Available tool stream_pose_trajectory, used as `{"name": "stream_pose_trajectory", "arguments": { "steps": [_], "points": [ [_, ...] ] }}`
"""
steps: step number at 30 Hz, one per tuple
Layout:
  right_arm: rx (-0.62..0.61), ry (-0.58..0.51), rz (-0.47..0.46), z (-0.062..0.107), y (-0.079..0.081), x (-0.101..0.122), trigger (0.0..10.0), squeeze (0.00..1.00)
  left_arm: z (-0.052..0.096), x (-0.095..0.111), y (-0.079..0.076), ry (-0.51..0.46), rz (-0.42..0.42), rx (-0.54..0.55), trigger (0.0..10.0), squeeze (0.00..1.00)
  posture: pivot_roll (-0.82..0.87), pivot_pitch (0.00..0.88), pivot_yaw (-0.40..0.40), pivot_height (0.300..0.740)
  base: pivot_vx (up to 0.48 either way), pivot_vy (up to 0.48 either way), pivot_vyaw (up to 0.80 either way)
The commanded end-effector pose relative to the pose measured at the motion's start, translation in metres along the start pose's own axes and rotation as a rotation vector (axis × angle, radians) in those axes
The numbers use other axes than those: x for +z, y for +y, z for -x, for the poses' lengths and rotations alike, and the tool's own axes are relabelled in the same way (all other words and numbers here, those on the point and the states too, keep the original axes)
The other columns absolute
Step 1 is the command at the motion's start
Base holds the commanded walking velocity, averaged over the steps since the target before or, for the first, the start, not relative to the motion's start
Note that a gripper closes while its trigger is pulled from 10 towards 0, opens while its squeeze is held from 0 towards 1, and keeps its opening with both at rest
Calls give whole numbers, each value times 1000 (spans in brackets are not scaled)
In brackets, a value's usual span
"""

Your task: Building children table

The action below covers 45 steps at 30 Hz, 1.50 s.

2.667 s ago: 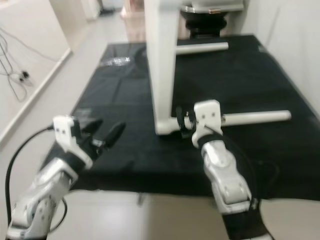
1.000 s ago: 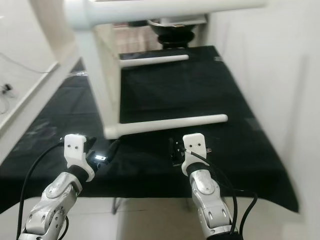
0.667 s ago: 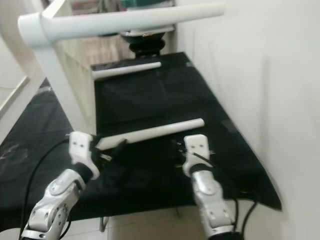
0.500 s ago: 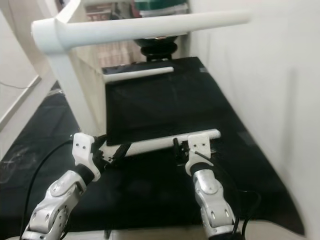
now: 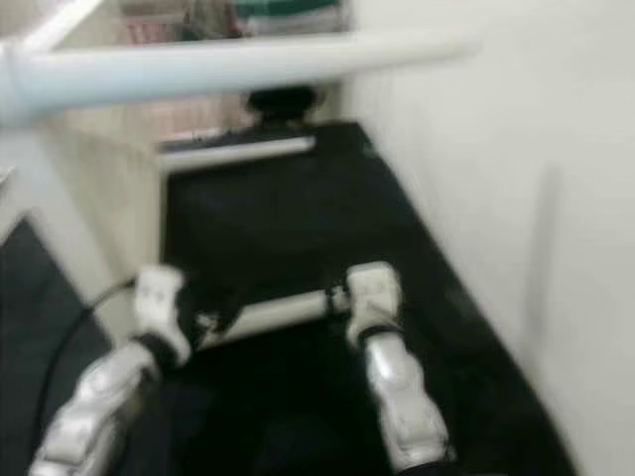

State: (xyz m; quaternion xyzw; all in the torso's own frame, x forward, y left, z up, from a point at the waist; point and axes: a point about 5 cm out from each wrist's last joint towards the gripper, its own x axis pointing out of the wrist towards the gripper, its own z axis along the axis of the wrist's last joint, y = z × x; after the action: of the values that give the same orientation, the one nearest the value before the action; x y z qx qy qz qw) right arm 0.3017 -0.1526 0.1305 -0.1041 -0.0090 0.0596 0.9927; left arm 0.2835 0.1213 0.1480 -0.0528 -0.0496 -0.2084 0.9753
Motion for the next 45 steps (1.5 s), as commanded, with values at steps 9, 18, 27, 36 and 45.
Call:
{"name": "stream_pose_trajectory", "arguments": {
  "steps": [9, 18, 27, 36, 45],
  "points": [
    [32, -83, 157, -4, -16, 18, 10000, 0, 1, -4, -1, 74, -117, 52, 10000, 0, -65, 99, 76, 740, 0, 0, 705],
    [90, -160, 225, -10, -34, 45, 10000, 0, -2, -8, -14, 169, -194, 25, 10000, 0, -70, 101, 76, 740, 0, 0, 533],
    [87, -163, 213, -9, -32, 48, 10000, 0, 4, -8, -15, 189, -202, 37, 10000, 0, -66, 108, 76, 740, 0, 0, 267],
    [19, -161, 248, 0, -49, 53, 10000, 0, 6, -4, -17, 178, -203, 19, 10000, 0, -71, 116, 76, 740, 0, 0, 0],
    [-88, -236, 379, 20, -81, 84, 10000, 0, 19, -8, 1, 163, -126, 89, 0, 0, -81, 121, 85, 740, 0, 0, 0]
  ]
}}
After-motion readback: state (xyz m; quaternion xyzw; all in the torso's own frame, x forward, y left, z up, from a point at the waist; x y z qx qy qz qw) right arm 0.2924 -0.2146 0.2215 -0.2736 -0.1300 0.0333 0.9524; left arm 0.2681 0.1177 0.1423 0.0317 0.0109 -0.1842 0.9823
